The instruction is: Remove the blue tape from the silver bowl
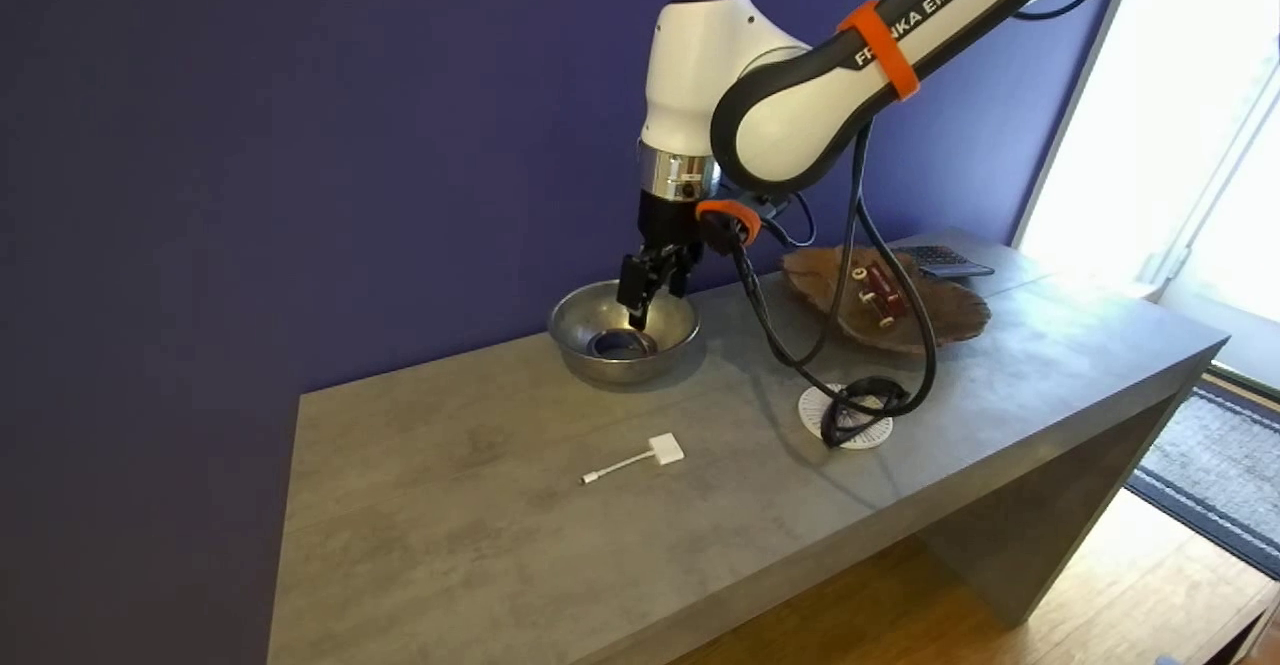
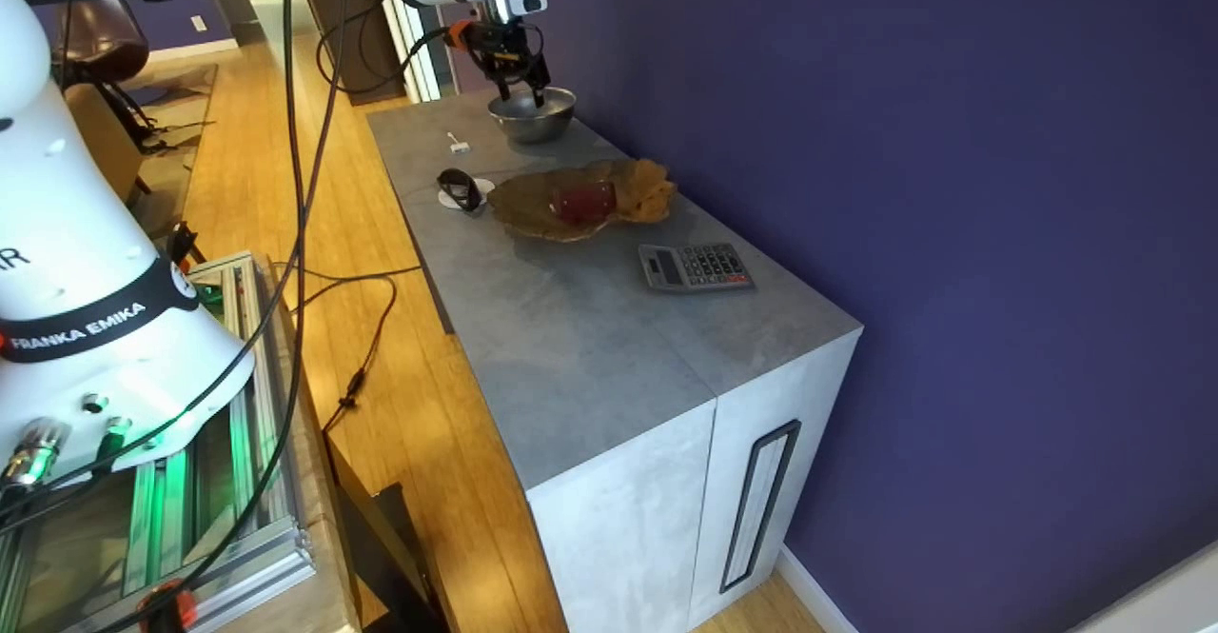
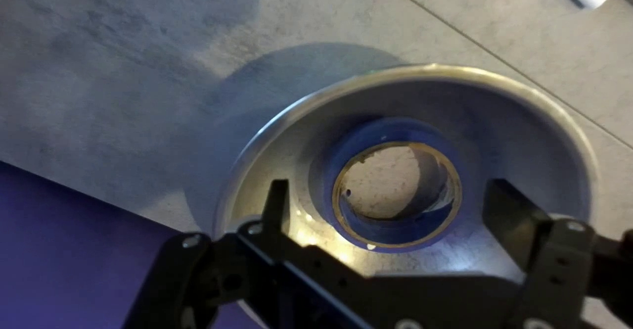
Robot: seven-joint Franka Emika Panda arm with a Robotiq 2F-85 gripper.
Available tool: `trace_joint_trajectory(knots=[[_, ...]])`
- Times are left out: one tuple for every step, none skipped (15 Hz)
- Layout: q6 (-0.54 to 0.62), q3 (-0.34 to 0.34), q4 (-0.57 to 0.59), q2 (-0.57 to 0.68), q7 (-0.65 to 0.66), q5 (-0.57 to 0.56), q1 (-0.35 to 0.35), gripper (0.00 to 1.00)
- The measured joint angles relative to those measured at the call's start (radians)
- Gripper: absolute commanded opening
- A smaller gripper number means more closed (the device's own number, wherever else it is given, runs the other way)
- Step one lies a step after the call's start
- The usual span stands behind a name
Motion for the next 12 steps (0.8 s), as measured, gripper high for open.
trace_joint_trajectory(knots=[[0.009,0.0,0.018,0.02,-0.002,0.002,-0.001,0.96],[0.013,0.0,0.038,0.036,-0.004,0.003,-0.001,0.89],[0.013,0.0,0.057,0.052,-0.006,0.004,-0.001,0.84],[0.013,0.0,0.076,0.067,-0.007,0.005,0.0,0.75],[0.012,0.0,0.092,0.081,-0.009,0.005,0.002,0.67],[0.01,0.0,0.108,0.095,-0.009,0.005,0.002,0.61],[0.005,0.0,0.125,0.11,-0.01,0.005,0.004,0.58],[-0.001,0.0,0.141,0.125,-0.01,0.005,0.004,0.51],[-0.009,0.0,0.156,0.141,-0.01,0.006,0.004,0.51],[-0.018,0.0,0.172,0.156,-0.01,0.007,0.005,0.52],[-0.028,0.0,0.188,0.171,-0.01,0.007,0.005,0.55],[-0.036,-0.001,0.204,0.186,-0.01,0.007,0.005,0.61]])
